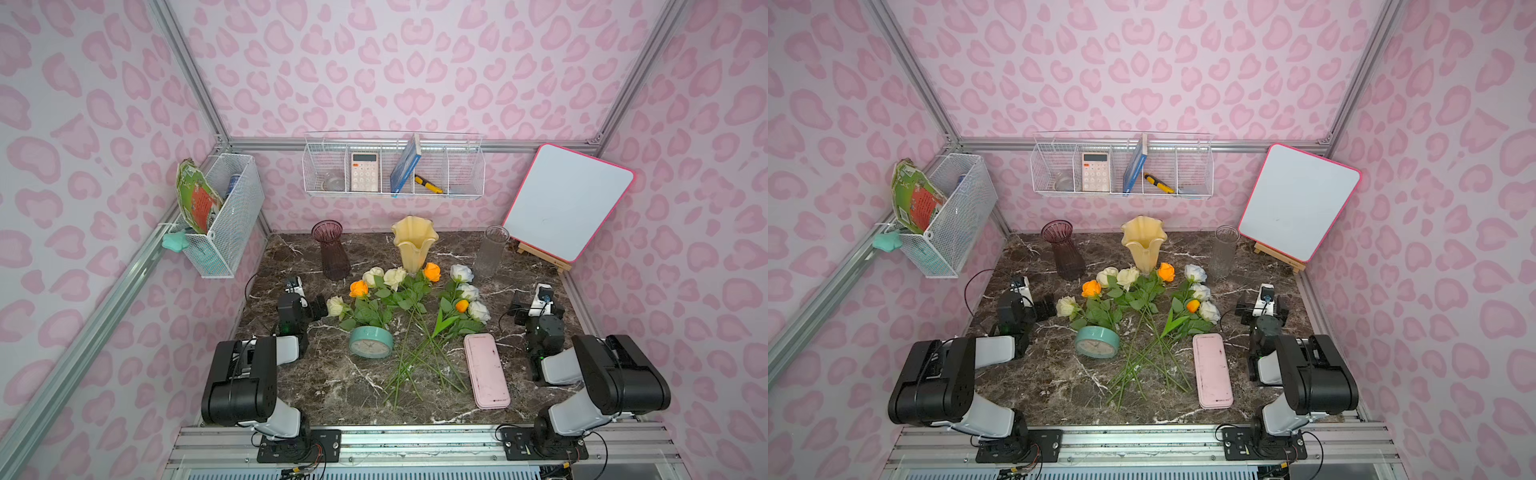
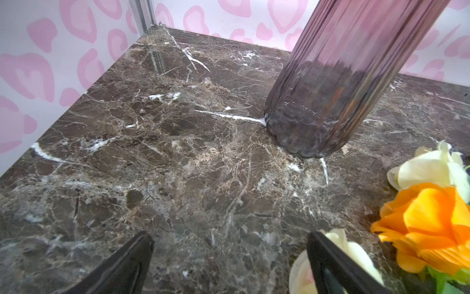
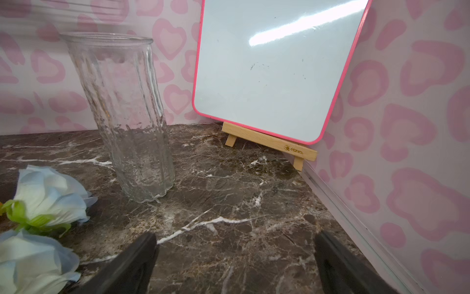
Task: Arrange the flowers in different vases according to their colors
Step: Move the distractor to the center of the board.
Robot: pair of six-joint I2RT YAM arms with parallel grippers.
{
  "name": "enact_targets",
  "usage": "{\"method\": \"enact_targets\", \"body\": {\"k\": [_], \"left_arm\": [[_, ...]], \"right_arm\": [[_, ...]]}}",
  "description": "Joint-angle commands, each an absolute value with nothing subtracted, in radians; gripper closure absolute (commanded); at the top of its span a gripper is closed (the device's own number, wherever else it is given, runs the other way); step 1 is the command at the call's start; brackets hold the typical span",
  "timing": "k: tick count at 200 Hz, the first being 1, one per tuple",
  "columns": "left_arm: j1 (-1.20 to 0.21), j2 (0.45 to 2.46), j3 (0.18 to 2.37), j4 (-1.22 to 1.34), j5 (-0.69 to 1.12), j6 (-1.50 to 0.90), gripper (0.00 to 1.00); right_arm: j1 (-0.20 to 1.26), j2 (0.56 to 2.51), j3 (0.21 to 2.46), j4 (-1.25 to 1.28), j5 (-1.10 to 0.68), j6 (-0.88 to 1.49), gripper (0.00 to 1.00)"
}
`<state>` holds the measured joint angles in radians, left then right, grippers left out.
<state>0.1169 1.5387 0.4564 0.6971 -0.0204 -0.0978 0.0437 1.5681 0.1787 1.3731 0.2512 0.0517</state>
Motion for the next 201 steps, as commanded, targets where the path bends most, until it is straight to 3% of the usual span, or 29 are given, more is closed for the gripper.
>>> {"method": "enact_targets", "body": {"k": [1,85,118,135,168,185,201], "left_arm": [[0.117,1.542,0.463,0.723,-0.021,-0.09,0.01],[0.117,1.536,0.458,0.727,-0.021,-0.088,0.01],[0.117,1.522,0.469,0.727,0.015,-0.03,0.01],[0.107,1.44,0.556,0.505,0.002,-0.04,0.01],[-0.126,1.213,0.625,0.332,-0.143,0.153,0.01],[-0.194,1.134,0.717,0.157,0.025,0.257,0.01],[-0.222,1.09,0.848,-0.102,0.26,0.404,0.01]], "right_arm": [[0.044,1.568,0.185,1.405,0.252,0.052,0.01],[0.047,1.528,0.217,1.325,0.278,0.057,0.01],[0.058,1.389,0.342,0.979,0.329,0.068,0.01],[0.095,1.28,0.418,0.756,0.315,0.074,0.01],[0.274,1.138,0.519,0.495,0.422,0.064,0.01],[0.331,1.094,0.613,0.242,0.456,0.161,0.01],[0.347,1.048,0.698,0.003,0.349,0.304,0.01]]}}
